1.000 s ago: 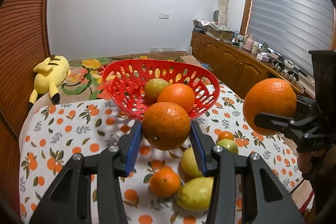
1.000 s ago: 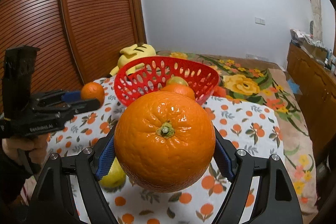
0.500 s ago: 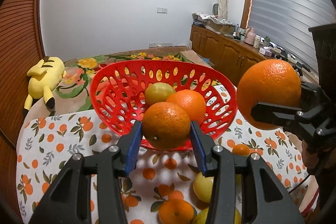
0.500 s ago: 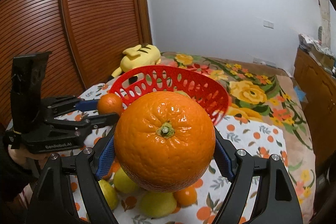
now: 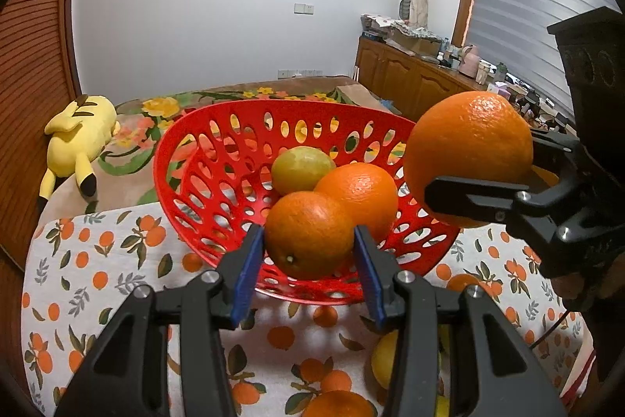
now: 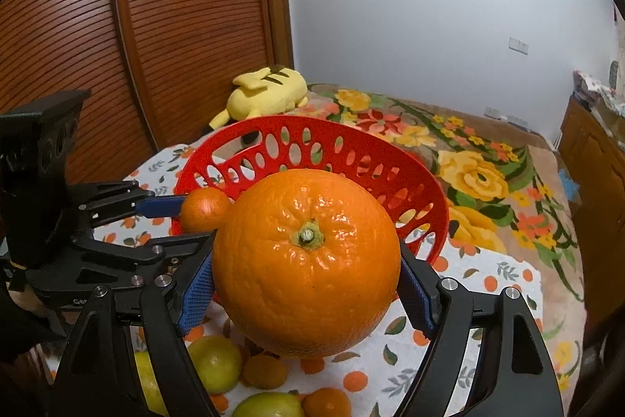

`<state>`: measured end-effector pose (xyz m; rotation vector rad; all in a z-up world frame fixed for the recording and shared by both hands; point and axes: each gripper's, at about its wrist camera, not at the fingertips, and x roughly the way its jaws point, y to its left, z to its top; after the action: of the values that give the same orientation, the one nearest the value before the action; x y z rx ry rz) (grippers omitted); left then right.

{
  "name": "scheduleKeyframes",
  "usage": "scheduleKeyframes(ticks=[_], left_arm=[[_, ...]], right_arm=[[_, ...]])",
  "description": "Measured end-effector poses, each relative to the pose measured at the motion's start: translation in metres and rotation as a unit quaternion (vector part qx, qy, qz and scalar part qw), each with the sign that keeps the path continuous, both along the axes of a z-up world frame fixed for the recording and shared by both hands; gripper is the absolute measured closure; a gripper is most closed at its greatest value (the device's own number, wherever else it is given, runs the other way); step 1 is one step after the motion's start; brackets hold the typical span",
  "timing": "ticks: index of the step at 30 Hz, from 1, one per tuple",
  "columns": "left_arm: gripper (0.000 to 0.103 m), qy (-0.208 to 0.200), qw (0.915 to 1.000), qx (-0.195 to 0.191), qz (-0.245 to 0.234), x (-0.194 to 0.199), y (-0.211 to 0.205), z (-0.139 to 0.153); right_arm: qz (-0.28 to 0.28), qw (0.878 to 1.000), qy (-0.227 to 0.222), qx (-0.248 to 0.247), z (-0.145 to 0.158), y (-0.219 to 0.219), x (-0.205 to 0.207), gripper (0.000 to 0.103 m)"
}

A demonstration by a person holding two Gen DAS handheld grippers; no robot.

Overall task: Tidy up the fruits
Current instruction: 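Carry the tangerine and large orange over the red basket with both grippers, then open both grippers to release the tangerine and orange into the basket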

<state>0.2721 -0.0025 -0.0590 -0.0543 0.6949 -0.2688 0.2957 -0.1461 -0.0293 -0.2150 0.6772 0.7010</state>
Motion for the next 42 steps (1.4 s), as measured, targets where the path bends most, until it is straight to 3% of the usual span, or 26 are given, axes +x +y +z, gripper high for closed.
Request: scheduleKeyframes(ticks=[17, 34, 42], left_arm=[[0.048, -0.02, 0.9994, -0.006, 0.028, -0.006, 0.033, 0.011], [0.048, -0.023, 0.9987, -0.029, 0.035, -0.006, 0.049, 0.009], [0.048, -0.021, 0.9987, -0.03, 0.035, -0.005, 0.05, 0.007]], right_arm=[[-0.002, 1.0, 0.007, -0.024, -0.006, 0.011, 0.017, 0.021], [-0.064, 0.995, 0.005, -0.072, -0.015, 0.014, 0.063, 0.021], [-0.073, 0.996, -0.012, -0.053, -0.003, 0.006, 0.068, 0.019]])
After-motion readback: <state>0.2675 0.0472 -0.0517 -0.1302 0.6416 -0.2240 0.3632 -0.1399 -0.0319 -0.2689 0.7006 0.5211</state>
